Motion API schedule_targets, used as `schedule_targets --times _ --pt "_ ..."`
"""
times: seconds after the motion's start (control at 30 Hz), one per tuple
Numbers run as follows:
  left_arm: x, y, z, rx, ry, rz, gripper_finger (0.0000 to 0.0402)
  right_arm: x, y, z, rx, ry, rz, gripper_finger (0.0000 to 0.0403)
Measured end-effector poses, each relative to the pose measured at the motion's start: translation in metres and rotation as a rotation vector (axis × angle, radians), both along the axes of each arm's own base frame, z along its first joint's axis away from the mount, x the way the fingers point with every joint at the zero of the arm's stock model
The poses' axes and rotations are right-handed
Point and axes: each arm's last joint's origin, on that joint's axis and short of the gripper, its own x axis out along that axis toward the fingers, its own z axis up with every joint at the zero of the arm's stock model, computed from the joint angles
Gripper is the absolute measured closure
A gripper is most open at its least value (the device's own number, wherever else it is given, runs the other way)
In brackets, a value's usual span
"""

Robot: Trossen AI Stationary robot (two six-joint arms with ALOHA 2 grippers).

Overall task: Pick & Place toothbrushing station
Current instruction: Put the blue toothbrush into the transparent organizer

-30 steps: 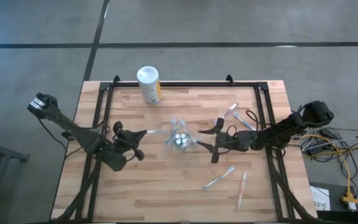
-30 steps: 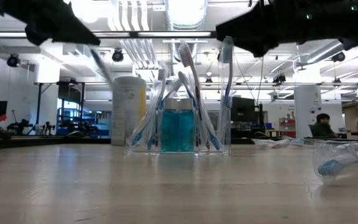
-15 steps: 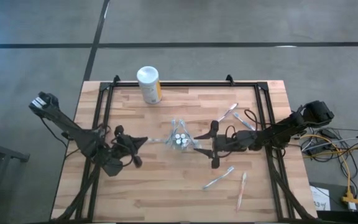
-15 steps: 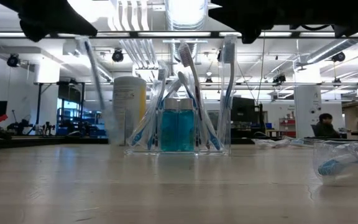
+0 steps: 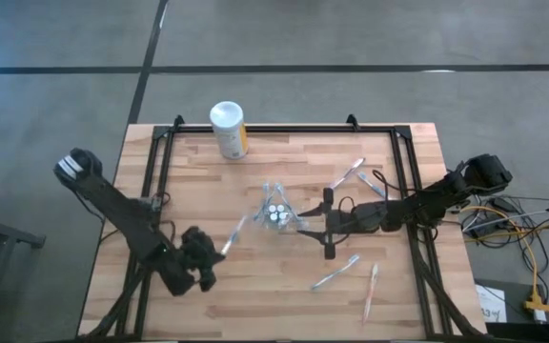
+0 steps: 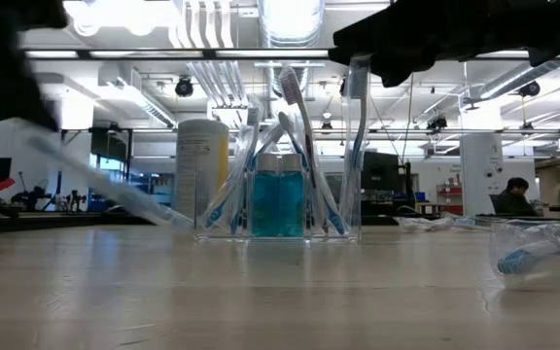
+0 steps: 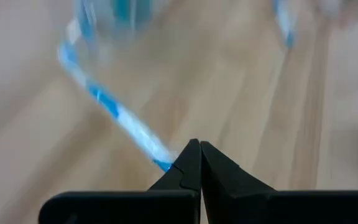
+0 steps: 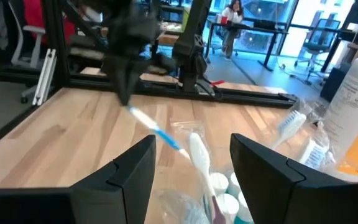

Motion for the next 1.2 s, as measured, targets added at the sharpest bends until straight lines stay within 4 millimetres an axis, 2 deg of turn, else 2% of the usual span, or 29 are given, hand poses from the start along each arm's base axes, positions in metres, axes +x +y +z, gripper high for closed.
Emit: schedule_targets --times 0.27,0.43,0.6,0.77,0.93,1.2 --pt "-0.010 -0.030 -0.024 -0.142 0.389 0.057 0.0393 0.000 0.000 0.000 0.001 -0.002 0.000 0.0199" --pt "-0.008 -0.043 -0.029 -0.198 0.528 0.039 0.0352 0.000 0.000 0.000 0.001 -0.004 0.000 0.0199" --pt "-0.009 -0.043 -0.022 -0.151 0.600 0.053 0.0302 0.000 0.000 0.001 0.002 -0.006 0.000 0.0199" --pt "-0.010 -0.036 -0.003 -0.073 0.573 0.091 0.0257 0.000 0.001 0.001 0.006 -0.008 0.034 0.0199" --pt "-0.008 -0.029 0.013 -0.001 0.475 0.121 0.0224 -0.002 0.004 0.007 0.027 -0.033 0.168 0.0199" --pt "-0.001 -0.016 0.015 0.063 0.405 0.157 0.0194 -0.005 0.011 0.014 0.064 -0.087 0.407 0.0199"
